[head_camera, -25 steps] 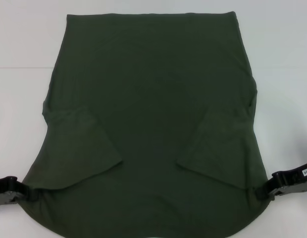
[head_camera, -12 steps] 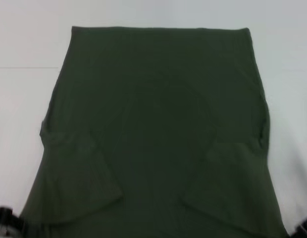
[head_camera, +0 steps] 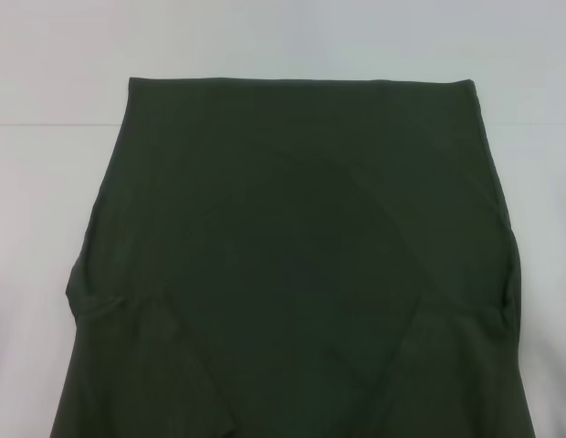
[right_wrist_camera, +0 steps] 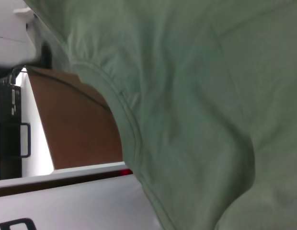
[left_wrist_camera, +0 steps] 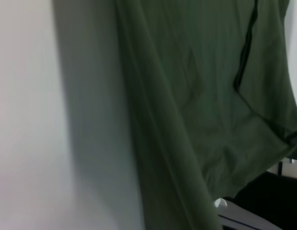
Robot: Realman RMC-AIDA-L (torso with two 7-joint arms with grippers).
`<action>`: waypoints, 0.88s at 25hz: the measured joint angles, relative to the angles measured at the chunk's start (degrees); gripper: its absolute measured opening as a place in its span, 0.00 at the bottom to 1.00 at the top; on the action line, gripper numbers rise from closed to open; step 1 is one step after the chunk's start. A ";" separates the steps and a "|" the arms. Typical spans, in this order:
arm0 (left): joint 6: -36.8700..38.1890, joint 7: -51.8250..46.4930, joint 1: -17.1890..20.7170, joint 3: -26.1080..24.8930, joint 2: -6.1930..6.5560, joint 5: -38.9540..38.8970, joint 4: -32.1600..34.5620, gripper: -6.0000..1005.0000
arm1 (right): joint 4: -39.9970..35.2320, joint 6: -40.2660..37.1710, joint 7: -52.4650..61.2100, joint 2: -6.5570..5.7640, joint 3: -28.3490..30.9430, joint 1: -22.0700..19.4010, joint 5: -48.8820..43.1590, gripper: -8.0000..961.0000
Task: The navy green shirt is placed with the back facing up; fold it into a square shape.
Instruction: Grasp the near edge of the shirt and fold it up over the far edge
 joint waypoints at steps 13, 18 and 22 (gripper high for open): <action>-4.65 0.43 -1.86 -18.32 2.27 -9.60 0.52 0.05 | 0.51 1.94 -0.32 -4.77 33.56 -0.21 2.91 0.16; -15.88 1.25 -2.03 -21.19 1.00 -17.56 -0.27 0.05 | 1.37 8.93 -0.74 -5.40 41.68 -2.83 12.55 0.17; -24.80 4.47 -1.49 -21.66 -1.14 -25.44 -2.05 0.05 | 5.25 17.39 -3.45 -4.80 42.28 -5.40 23.19 0.18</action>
